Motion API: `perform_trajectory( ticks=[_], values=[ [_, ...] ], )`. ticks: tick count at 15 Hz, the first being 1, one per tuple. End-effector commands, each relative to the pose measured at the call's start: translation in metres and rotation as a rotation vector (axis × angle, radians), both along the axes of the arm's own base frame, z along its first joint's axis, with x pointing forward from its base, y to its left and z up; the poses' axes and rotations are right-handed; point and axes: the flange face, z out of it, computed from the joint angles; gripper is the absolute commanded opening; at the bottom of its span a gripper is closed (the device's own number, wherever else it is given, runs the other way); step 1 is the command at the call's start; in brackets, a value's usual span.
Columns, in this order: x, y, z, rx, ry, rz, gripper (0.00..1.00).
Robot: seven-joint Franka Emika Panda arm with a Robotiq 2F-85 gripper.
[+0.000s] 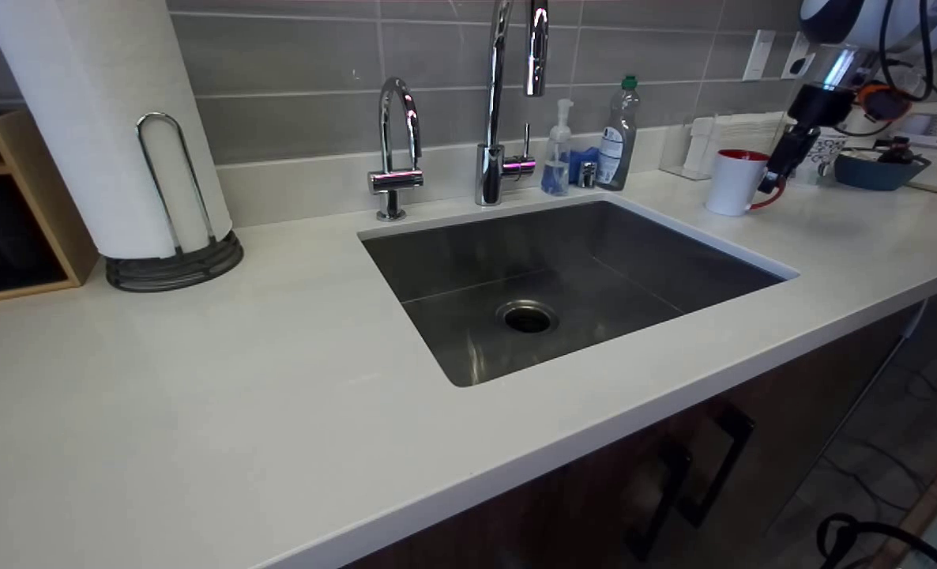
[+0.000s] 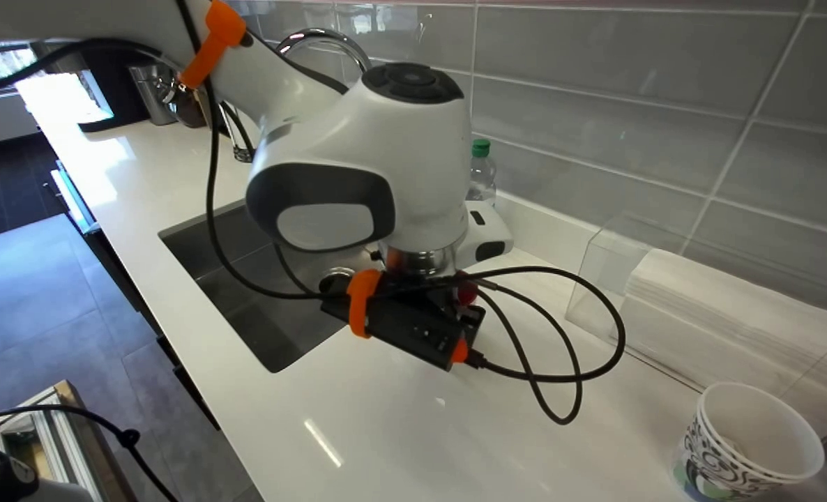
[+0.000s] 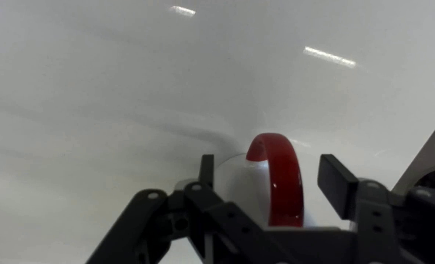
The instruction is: Put the cup in the sink
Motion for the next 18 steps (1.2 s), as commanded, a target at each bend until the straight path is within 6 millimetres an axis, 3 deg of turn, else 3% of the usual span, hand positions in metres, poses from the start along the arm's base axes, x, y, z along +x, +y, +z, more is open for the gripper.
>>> perform_trajectory(
  ticks=[1,5,6,9,18],
  values=[
    [0.002,-0.001,0.009,-0.013,0.035,-0.021,0.43],
    [0.002,0.001,0.008,-0.035,0.053,-0.032,0.31],
    [0.002,0.002,0.008,-0.04,0.053,-0.032,0.3],
    [0.004,0.006,0.009,-0.05,0.053,-0.024,0.41],
    [0.005,0.008,0.009,-0.094,0.102,-0.027,0.36]
  ],
)
